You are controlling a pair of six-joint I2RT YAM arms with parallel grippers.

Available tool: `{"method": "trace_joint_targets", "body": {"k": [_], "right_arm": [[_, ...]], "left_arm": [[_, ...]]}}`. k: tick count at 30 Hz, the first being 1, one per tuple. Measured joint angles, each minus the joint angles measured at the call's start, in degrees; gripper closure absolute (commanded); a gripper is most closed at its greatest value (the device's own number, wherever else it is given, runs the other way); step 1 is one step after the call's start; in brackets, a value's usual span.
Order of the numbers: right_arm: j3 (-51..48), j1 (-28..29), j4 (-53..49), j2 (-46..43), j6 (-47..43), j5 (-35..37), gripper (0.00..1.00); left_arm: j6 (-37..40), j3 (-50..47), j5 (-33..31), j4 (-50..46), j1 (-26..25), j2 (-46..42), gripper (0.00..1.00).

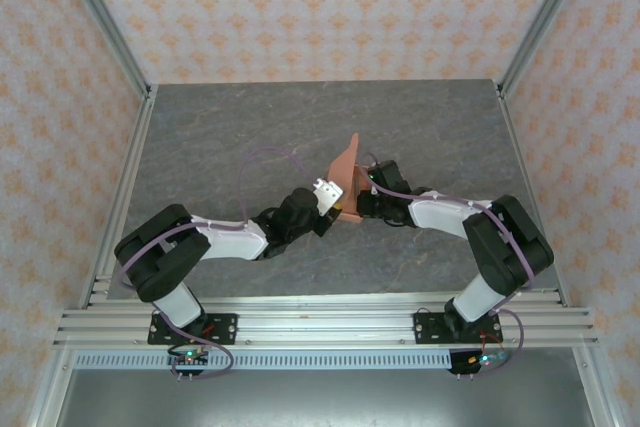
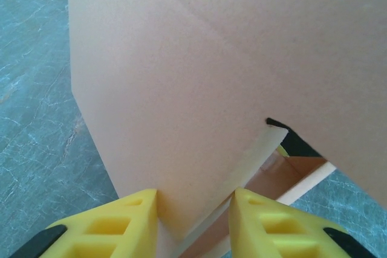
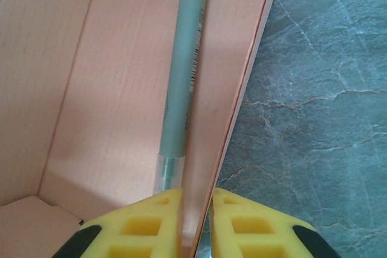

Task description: Fold the paper box

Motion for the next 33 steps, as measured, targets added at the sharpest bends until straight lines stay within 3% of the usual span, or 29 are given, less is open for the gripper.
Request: {"method": "trace_joint_targets", "body": {"k": [9, 24, 33], "right_arm": [[0.0, 0.02, -0.68, -0.39, 0.37, 0.55, 0.79], [0.0, 0.04, -3.72, -3.72, -0.2, 0.57, 0.68], [0.0, -0.42, -4.85, -5.14, -1.16, 0.52, 0.62]], "left_arm": [[2.21, 1.55, 0.07, -0.68, 0.04, 1.49, 0.73], [2.73, 1.36, 1.09, -5.44, 1.05, 0.26, 0.64], [1.77, -0.39, 2.08, -9.33, 1.44, -2.73, 0.48]]}}
